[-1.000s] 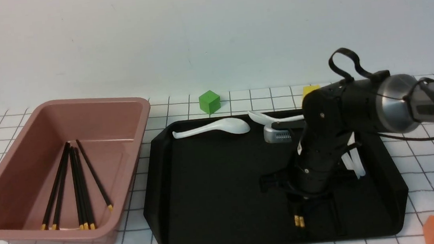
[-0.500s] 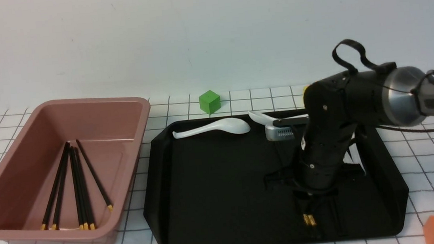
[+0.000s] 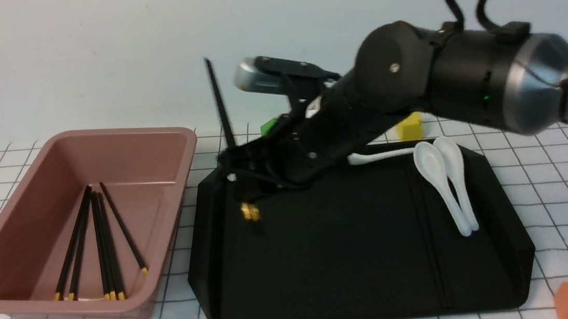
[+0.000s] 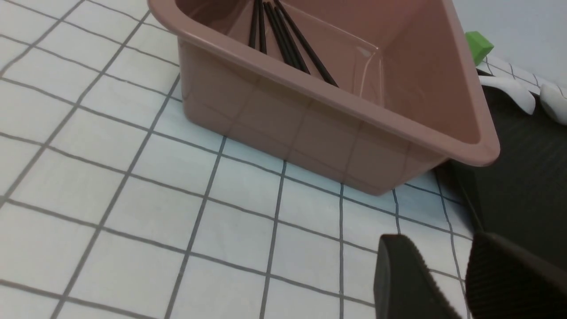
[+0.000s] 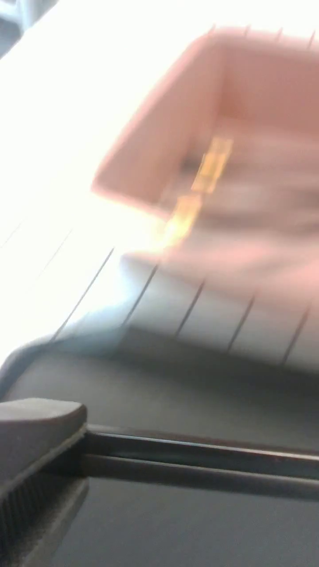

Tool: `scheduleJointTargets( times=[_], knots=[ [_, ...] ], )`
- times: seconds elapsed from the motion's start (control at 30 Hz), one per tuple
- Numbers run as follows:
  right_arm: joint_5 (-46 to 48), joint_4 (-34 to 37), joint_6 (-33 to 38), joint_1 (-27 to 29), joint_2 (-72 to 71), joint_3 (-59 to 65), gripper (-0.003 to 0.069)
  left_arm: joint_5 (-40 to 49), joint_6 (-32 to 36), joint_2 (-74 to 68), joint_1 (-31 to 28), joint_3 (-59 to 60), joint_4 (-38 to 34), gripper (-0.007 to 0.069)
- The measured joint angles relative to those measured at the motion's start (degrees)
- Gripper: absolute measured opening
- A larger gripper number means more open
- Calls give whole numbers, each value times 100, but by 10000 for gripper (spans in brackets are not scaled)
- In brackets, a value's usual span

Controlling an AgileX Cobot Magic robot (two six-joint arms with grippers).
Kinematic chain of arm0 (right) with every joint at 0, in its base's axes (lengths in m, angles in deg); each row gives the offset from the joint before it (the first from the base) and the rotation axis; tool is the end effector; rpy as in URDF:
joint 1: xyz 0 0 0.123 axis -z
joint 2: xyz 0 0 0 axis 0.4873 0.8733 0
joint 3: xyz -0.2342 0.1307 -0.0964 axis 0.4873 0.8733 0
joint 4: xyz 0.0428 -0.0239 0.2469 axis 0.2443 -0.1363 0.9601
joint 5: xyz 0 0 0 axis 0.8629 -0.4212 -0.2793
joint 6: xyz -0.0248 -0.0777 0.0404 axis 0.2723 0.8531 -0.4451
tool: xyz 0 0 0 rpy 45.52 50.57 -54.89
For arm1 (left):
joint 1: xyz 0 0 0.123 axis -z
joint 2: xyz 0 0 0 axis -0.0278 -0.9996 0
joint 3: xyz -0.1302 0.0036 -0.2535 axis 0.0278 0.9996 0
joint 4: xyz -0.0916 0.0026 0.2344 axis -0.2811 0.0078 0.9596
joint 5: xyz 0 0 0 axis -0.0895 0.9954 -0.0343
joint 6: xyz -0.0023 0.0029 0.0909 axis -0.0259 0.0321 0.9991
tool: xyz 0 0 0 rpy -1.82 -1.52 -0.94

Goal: On white black tablecloth take chopsticks from black tray and put them in box.

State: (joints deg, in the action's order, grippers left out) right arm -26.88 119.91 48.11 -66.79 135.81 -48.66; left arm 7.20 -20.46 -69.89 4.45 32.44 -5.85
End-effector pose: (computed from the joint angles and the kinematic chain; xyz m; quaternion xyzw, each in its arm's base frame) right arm 0.3288 0.2891 0.2828 -0.1336 0.8997 0.3331 0.2484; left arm 0.0520 -0.0048 0.1693 -0.1391 0.7975 -0.1566 0.5658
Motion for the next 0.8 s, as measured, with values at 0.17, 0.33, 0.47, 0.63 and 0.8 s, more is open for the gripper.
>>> scheduleJointTargets(
  times=[0.17,0.33,0.47,0.63,0.8],
  knots=[
    [-1339,1086,967,-641,845,-801,136,0,0,0,0,0,0,238],
    [-2094,1461,1558,-1038,1609,-1273,139,0,0,0,0,0,0,238],
    [-2169,1486,1705,-1160,1918,-1312,196,0,0,0,0,0,0,238],
    [-1887,1478,1776,-1085,1853,-1324,309,0,0,0,0,0,0,238],
    [-790,1143,1937,-806,1300,-1330,253,0,0,0,0,0,0,238]
  ],
)
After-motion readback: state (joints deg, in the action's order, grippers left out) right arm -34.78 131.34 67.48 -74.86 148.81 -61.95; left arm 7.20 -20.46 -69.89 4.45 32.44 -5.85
